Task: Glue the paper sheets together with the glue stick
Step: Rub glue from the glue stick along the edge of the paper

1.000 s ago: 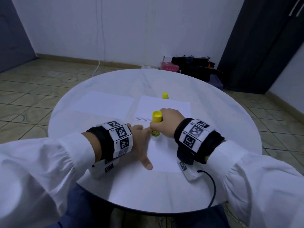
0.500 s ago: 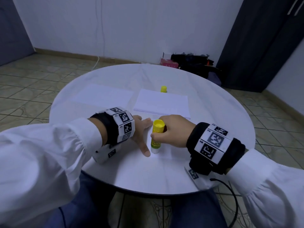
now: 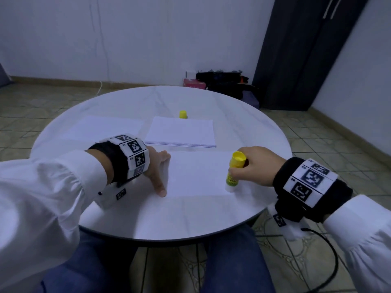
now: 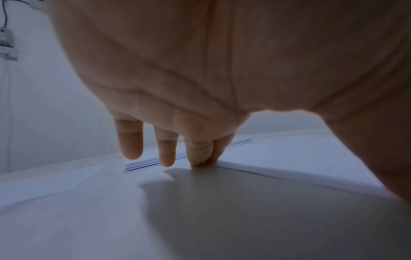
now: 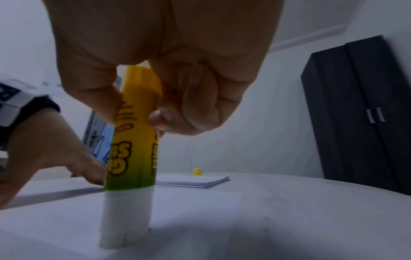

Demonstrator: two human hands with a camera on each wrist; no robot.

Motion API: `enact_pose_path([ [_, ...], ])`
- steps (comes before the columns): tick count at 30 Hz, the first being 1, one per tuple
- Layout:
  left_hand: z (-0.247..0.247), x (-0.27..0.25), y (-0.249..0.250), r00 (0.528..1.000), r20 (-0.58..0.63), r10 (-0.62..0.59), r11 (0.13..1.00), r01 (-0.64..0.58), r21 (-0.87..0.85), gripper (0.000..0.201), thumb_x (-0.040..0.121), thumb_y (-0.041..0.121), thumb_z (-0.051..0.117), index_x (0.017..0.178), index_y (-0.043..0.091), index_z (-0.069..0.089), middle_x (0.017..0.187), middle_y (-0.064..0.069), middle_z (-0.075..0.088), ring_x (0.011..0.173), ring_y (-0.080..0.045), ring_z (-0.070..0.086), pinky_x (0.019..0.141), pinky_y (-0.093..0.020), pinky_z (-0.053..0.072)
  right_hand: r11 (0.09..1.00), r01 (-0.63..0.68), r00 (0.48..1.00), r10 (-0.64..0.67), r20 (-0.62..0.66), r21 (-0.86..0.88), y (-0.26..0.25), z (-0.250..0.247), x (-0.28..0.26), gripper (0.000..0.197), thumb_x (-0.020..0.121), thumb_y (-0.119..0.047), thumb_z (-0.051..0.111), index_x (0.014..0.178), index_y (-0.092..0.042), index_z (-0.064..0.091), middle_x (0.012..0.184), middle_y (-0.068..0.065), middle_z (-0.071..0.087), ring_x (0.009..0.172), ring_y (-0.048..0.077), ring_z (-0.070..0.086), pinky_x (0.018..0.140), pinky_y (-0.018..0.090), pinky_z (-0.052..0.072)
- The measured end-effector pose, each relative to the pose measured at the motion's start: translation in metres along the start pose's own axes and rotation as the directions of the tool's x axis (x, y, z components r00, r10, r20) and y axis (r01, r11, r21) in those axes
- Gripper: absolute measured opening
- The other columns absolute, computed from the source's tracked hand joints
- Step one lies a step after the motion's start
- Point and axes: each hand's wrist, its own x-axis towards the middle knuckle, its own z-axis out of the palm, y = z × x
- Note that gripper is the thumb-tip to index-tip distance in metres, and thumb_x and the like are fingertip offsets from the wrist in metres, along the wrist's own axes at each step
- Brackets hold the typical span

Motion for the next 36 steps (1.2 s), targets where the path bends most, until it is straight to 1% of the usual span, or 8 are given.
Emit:
enact_pose_path([
  [7, -0.001, 0.001, 0.002, 1.000, -0.004, -0.013, 1.000, 0.013, 0.013, 0.126, 0.056, 0.067, 0.078, 0.152, 0.034, 0.004, 0.152, -0.001, 0.031, 0.137, -0.027, 0.034, 0.111, -0.040, 0.031, 0.998, -0.071, 0.997, 0.071, -0.010, 0.004, 0.032, -0.014, -0.004, 0.019, 0.081, -0.029, 0.064, 0.080, -0.010, 0.059, 0.079, 0.000, 0.057, 0.070, 0.014, 0.050, 0.058, 0.024, 0.036],
  [10, -0.002, 0.000, 0.005, 1.000, -0.014, 0.004, 0.999, -0.003, 0.044, 0.126, 0.063, 0.064, 0.076, 0.152, 0.032, -0.007, 0.154, -0.002, 0.029, 0.139, -0.025, 0.032, 0.109, -0.036, 0.029, 0.991, -0.120, 0.991, 0.123, -0.057, 0.052, 0.033, -0.024, 0.013, 0.021, 0.082, -0.029, 0.064, 0.076, -0.011, 0.056, 0.074, 0.000, 0.053, 0.065, 0.013, 0.046, 0.056, 0.026, 0.034],
  [12, -0.003, -0.002, 0.007, 0.999, -0.012, 0.039, 0.997, -0.038, 0.063, 0.124, 0.067, 0.060, 0.076, 0.150, 0.037, -0.013, 0.156, -0.001, 0.024, 0.140, -0.023, 0.031, 0.110, -0.035, 0.027, 0.983, -0.169, 0.979, 0.175, -0.100, 0.065, 0.033, -0.030, 0.032, 0.025, 0.083, -0.029, 0.063, 0.071, -0.012, 0.050, 0.070, 0.001, 0.048, 0.061, 0.014, 0.043, 0.053, 0.028, 0.032],
  [15, -0.004, 0.000, 0.009, 0.994, -0.002, 0.105, 0.989, -0.104, 0.107, 0.119, 0.066, 0.062, 0.076, 0.146, 0.049, -0.011, 0.161, 0.003, 0.005, 0.145, -0.021, 0.019, 0.114, -0.041, 0.022, 0.972, -0.225, 0.965, 0.232, -0.118, 0.071, 0.031, -0.032, 0.059, 0.026, 0.083, -0.029, 0.061, 0.069, -0.011, 0.047, 0.069, 0.002, 0.046, 0.061, 0.017, 0.042, 0.052, 0.028, 0.031],
  [19, -0.004, 0.007, 0.011, 0.996, 0.026, 0.090, 0.979, -0.093, 0.184, 0.116, 0.064, 0.066, 0.073, 0.145, 0.053, -0.009, 0.161, -0.001, -0.002, 0.148, -0.022, 0.008, 0.117, -0.048, 0.018, 0.967, -0.247, 0.962, 0.252, -0.108, 0.055, 0.029, -0.025, 0.081, 0.026, 0.084, -0.030, 0.059, 0.070, -0.012, 0.045, 0.070, 0.002, 0.046, 0.062, 0.017, 0.043, 0.051, 0.027, 0.031],
  [24, -0.005, 0.006, 0.014, 0.996, 0.033, 0.087, 0.970, -0.092, 0.223, 0.115, 0.066, 0.065, 0.072, 0.146, 0.050, -0.010, 0.160, -0.002, 0.006, 0.147, -0.022, 0.010, 0.115, -0.048, 0.020, 0.971, -0.234, 0.969, 0.236, -0.073, 0.044, 0.032, -0.021, 0.081, 0.026, 0.084, -0.029, 0.059, 0.070, -0.013, 0.043, 0.071, 0.002, 0.045, 0.060, 0.015, 0.041, 0.052, 0.027, 0.030],
  [31, -0.009, -0.002, 0.018, 0.996, 0.052, 0.072, 0.972, -0.081, 0.220, 0.113, 0.070, 0.061, 0.072, 0.147, 0.048, -0.011, 0.161, -0.002, -0.003, 0.148, -0.022, 0.006, 0.116, -0.045, 0.017, 0.992, -0.125, 0.992, 0.126, -0.027, 0.030, 0.035, -0.019, 0.049, 0.025, 0.083, -0.028, 0.061, 0.070, -0.014, 0.045, 0.073, 0.001, 0.048, 0.065, 0.016, 0.044, 0.055, 0.027, 0.031],
  [36, -0.009, 0.000, 0.019, 0.997, 0.048, 0.066, 0.972, -0.075, 0.222, 0.114, 0.071, 0.059, 0.073, 0.147, 0.047, -0.010, 0.161, -0.003, -0.005, 0.148, -0.020, 0.007, 0.114, -0.042, 0.018, 0.998, -0.065, 0.998, 0.065, 0.011, 0.016, 0.033, -0.017, 0.021, 0.022, 0.083, -0.029, 0.062, 0.078, -0.009, 0.052, 0.073, 0.000, 0.050, 0.065, 0.013, 0.044, 0.056, 0.026, 0.034],
])
